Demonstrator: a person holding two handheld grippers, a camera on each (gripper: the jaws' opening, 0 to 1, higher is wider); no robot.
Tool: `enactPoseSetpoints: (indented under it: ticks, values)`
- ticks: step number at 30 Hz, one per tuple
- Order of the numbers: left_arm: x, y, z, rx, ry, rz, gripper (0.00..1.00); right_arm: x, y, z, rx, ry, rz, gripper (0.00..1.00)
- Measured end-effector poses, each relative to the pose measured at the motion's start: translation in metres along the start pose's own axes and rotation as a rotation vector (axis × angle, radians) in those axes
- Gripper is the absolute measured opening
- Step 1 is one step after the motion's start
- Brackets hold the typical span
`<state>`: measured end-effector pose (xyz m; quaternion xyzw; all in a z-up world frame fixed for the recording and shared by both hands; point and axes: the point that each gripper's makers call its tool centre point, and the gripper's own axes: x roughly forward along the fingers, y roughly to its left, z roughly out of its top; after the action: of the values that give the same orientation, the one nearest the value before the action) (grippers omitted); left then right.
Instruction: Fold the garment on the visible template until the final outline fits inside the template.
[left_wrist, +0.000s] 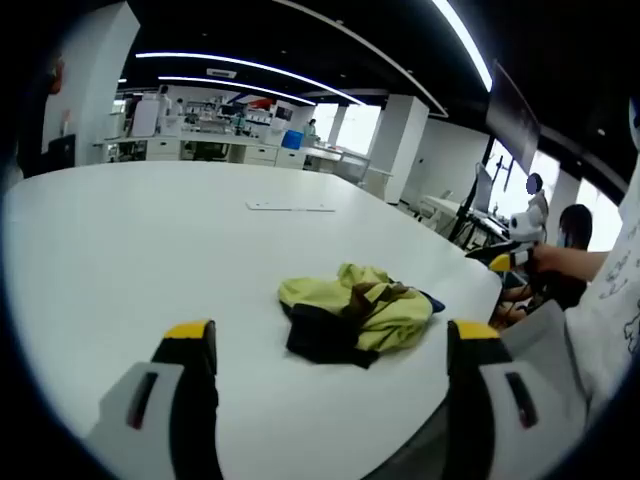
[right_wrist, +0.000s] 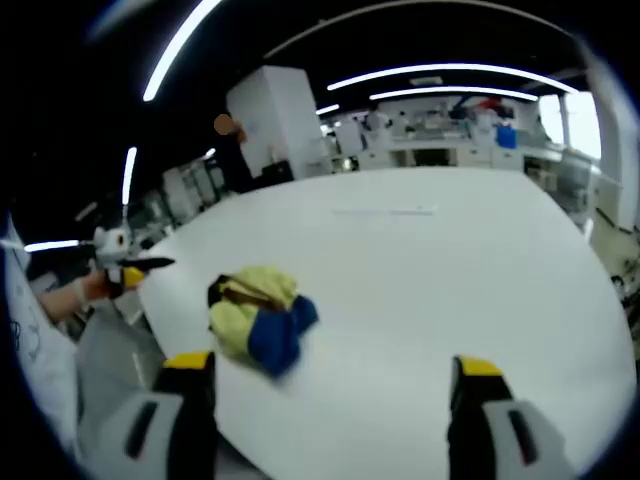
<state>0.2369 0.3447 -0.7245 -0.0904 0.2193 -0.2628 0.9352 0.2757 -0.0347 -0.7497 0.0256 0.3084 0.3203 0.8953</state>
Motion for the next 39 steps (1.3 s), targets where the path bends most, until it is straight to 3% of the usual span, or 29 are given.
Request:
enactPoseSetpoints:
  ticks: [21, 39]
  values:
    - [0.005, -0.005, -0.010, -0.028, 0.002, -0.023, 0.92, 0.004, 0.005, 0.002, 0.013, -0.025, 0.024, 0.97]
    - [0.010, -0.016, -0.005, -0.006, 0.010, -0.061, 0.93, 0.002, 0.005, -0.004, 0.025, -0.016, 0.024, 0.97]
